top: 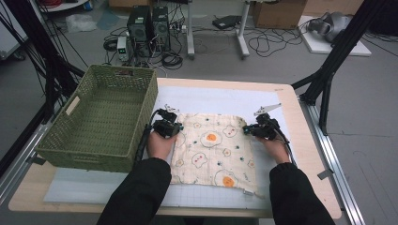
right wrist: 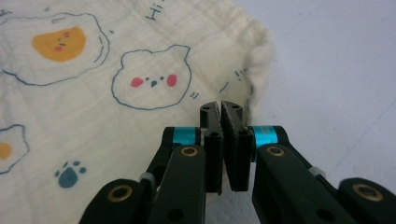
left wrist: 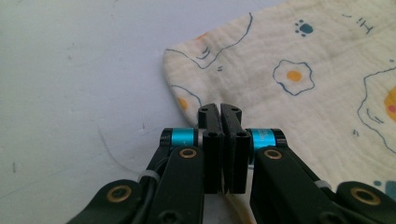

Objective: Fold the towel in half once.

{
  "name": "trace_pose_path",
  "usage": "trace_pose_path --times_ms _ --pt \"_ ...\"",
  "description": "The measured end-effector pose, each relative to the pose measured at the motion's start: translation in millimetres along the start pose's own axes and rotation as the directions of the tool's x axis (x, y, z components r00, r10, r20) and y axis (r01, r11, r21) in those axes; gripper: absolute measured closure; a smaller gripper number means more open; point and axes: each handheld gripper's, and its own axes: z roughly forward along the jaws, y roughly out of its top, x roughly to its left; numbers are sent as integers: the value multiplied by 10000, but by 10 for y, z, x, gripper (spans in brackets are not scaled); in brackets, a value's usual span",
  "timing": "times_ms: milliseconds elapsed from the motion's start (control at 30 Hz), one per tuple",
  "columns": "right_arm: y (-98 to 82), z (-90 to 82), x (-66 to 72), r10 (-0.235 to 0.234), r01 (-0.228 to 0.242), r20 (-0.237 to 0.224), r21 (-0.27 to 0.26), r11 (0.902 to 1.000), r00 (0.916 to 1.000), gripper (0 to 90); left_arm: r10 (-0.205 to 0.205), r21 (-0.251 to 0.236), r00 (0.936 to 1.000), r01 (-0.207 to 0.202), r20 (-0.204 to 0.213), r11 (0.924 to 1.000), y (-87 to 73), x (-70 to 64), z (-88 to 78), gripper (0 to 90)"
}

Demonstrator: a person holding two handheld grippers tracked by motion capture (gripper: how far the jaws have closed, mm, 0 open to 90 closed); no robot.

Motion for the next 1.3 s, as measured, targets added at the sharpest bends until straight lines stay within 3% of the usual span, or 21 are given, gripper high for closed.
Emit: trace_pose_path --times_ms 133,333,533,667,933,1167,1200,1300 --pt "-10 -94 -14 108 -115 -312 -217 9997 9995 878 -165 -507 9996 178 246 9986 27 6 -114 875" --pt "-21 -371 14 292 -388 -871 -1103 9931 9958 878 -100 -1343 9992 151 385 9908 81 -63 -352 875" --pt "-124 -606 171 -53 -123 -1249 -1396 9901 9922 877 108 -1748 9982 -5 583 9846 -24 -151 -540 875" --pt "-194 -729 320 -377 139 -1417 -1653 9861 9892 877 391 -1751 9966 -258 728 9842 -148 -211 -659 875" --pt "-482 -799 541 -546 229 -1865 -1682 9855 9809 876 365 -1350 9878 -159 1515 9907 -418 -240 -793 874" --pt "-633 -679 634 -431 249 -1980 -932 9953 9792 864 407 -818 9857 -276 1636 9963 -624 -252 -797 862" --pt "-649 -655 633 -390 231 -1945 -837 9962 9801 845 432 -742 9855 -314 1642 9968 -634 -247 -789 853" --pt "-658 -637 619 -148 51 -1764 -553 9985 9842 647 333 -730 9855 -214 1664 9971 -620 -238 -789 744"
